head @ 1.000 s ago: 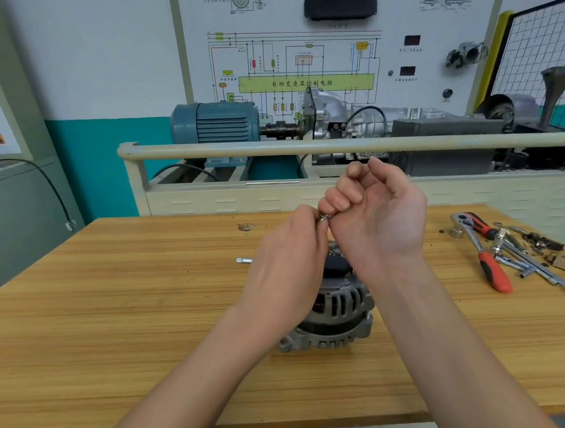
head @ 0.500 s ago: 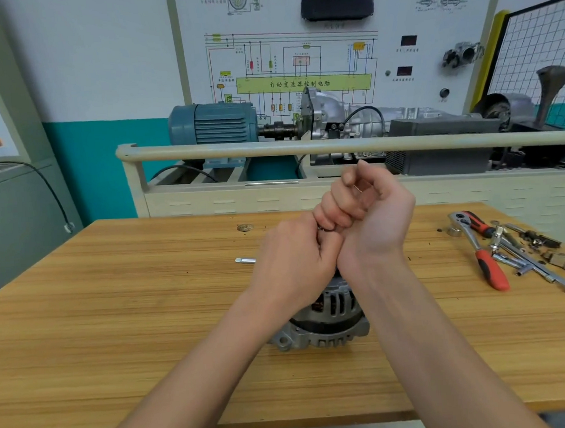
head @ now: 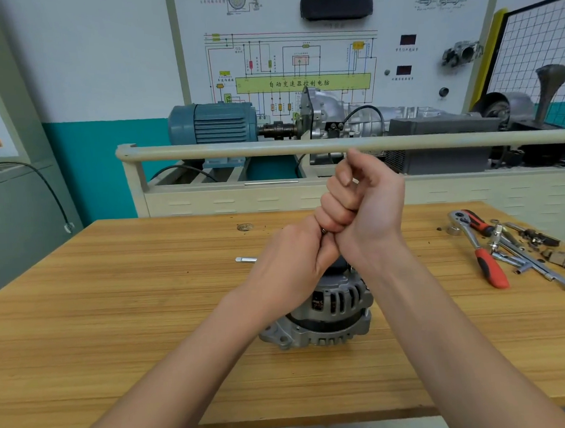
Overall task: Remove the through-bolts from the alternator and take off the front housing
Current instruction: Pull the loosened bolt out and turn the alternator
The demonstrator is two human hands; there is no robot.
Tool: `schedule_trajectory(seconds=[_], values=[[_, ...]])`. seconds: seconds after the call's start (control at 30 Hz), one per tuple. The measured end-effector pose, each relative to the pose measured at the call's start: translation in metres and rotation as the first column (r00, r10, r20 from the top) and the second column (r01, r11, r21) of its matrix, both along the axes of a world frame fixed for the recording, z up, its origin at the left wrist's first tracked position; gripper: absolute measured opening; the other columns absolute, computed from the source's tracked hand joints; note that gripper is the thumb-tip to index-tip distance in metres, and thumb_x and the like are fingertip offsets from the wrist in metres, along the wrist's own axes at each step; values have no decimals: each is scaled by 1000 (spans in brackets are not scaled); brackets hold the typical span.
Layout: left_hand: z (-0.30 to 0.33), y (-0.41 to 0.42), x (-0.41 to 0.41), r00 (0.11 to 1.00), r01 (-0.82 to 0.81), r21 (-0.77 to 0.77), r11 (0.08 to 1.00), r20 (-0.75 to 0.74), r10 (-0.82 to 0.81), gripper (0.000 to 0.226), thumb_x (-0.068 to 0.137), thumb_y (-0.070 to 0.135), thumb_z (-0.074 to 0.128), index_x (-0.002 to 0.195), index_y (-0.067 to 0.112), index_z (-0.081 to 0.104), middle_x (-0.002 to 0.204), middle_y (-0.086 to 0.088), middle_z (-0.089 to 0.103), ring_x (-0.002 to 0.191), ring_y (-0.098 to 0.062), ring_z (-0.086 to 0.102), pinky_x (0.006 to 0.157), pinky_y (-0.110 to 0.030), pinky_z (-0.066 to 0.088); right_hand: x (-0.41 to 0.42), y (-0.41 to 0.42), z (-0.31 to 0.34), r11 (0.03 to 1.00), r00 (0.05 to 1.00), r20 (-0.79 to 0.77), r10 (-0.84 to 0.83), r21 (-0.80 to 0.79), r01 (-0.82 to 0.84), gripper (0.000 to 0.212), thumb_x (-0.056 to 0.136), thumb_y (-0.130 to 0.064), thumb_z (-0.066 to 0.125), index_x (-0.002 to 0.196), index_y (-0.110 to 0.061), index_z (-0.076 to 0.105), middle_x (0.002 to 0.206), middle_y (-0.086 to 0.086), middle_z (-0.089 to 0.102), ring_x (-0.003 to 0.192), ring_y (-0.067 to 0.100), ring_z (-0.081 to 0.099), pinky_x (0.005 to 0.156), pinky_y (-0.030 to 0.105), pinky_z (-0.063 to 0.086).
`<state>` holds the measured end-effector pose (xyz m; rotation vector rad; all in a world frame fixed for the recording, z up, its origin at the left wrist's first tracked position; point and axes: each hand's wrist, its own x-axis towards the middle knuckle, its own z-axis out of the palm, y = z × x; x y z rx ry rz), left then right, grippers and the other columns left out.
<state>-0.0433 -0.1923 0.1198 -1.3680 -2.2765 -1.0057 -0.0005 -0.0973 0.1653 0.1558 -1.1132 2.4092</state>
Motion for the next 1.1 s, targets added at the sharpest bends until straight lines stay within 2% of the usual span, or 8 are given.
schedule_trajectory(seconds=[0.2, 0.3, 0.4, 0.57, 0.67, 0.8, 0.93, 1.1], values=[[-3, -1, -4, 999, 32, -18, 999, 27, -32, 18, 95, 18, 42, 80, 10, 49, 56, 6, 43, 47, -11, 37, 46, -27, 28, -4, 2, -4, 1000, 999, 32, 7, -26, -6, 54, 97, -33, 48, 44, -22, 38, 38, -8, 20, 32, 7, 12, 35, 15, 15], [-5, 0, -4, 999, 40, -45, 998, 29, -39, 24, 95, 17, 44, 72, 19, 41, 56, 7, 42, 48, -11, 37, 48, -27, 28, -5, 5, -7, 999, 998, 43, 36, -38, -34, 54, 96, -35, 49, 44, -22, 37, 38, -9, 19, 31, 7, 12, 34, 15, 15], [-6, 1, -4, 998, 42, -53, 998, 44, -40, 18, 98, 20, 42, 82, 14, 45, 60, 3, 46, 51, -17, 42, 51, -32, 31, -5, 8, -9, 998, 998, 6, 59, -28, -59, 48, 96, -33, 48, 51, -19, 39, 39, -9, 20, 32, 6, 14, 34, 17, 15], [-3, 4, -6, 998, -62, -60, 996, 10, 63, 24, 102, 31, 29, 93, 13, 42, 67, 1, 51, 55, -16, 48, 51, -32, 34, -4, 11, -13, 999, 999, -37, 27, -41, -28, 30, 96, -23, 45, 68, -14, 44, 53, -4, 33, 50, 11, 33, 55, 24, 31], [0, 5, -7, 988, -145, -124, 982, -66, 137, 24, 103, 27, 29, 102, 9, 44, 79, -10, 60, 64, -27, 56, 58, -44, 46, -2, 7, -15, 999, 1000, 1, -25, -32, 25, 25, 95, -13, 46, 69, -13, 44, 61, 0, 41, 57, 12, 42, 63, 26, 37], [2, 6, -5, 968, -178, -157, 971, -206, 144, 23, 102, 29, 33, 97, 10, 44, 79, -8, 59, 68, -33, 58, 54, -40, 40, -1, 5, -8, 990, 996, 51, -75, -119, 81, 31, 92, -9, 46, 65, -19, 33, 55, -3, 24, 50, 11, 25, 54, 24, 26], [7, 5, -4, 984, -96, -158, 983, -164, 70, 22, 90, 32, 53, 86, 10, 49, 64, 0, 54, 59, -24, 54, 50, -35, 37, 2, 3, -3, 987, 993, 55, -100, -121, 106, 32, 87, -9, 42, 64, -22, 26, 42, -6, 16, 39, 11, 14, 40, 23, 22], [-1, 10, -3, 990, -117, -66, 991, -83, 112, 22, 92, 15, 51, 71, 14, 45, 57, 1, 44, 56, -26, 44, 53, -37, 35, 1, -4, -5, 975, 983, 45, -176, -131, 181, 35, 85, -10, 45, 57, -21, 26, 41, -8, 15, 36, 10, 10, 36, 18, 14]])
